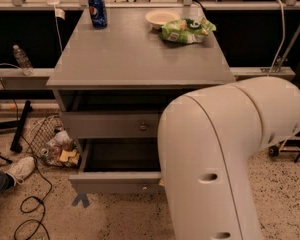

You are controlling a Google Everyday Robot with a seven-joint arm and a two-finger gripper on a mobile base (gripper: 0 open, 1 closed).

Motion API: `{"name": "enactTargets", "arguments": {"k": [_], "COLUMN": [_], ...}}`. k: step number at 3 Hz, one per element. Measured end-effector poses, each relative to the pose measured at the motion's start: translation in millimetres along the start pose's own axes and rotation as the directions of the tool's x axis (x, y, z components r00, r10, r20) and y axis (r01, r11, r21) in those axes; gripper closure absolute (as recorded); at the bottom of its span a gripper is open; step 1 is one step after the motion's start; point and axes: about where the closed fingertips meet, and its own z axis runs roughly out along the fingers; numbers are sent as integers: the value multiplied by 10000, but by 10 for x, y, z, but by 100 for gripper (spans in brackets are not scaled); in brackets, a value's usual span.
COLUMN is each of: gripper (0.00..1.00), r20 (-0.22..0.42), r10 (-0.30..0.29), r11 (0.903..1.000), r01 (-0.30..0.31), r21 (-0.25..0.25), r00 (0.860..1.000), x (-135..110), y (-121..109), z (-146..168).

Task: Open middle drawer

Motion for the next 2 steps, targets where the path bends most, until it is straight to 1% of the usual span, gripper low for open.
{"name": "enactTargets", "arguments": {"k": [1, 2], "gripper": [100, 100], "r20": [-50, -50], "r10": [165, 165], "r11": [9998, 9998], "r01": [-165, -165], "r21": [78, 78], "r00": [9999, 9999], "x": [22, 22], "y": [58, 58], "z": [-40, -41]}}
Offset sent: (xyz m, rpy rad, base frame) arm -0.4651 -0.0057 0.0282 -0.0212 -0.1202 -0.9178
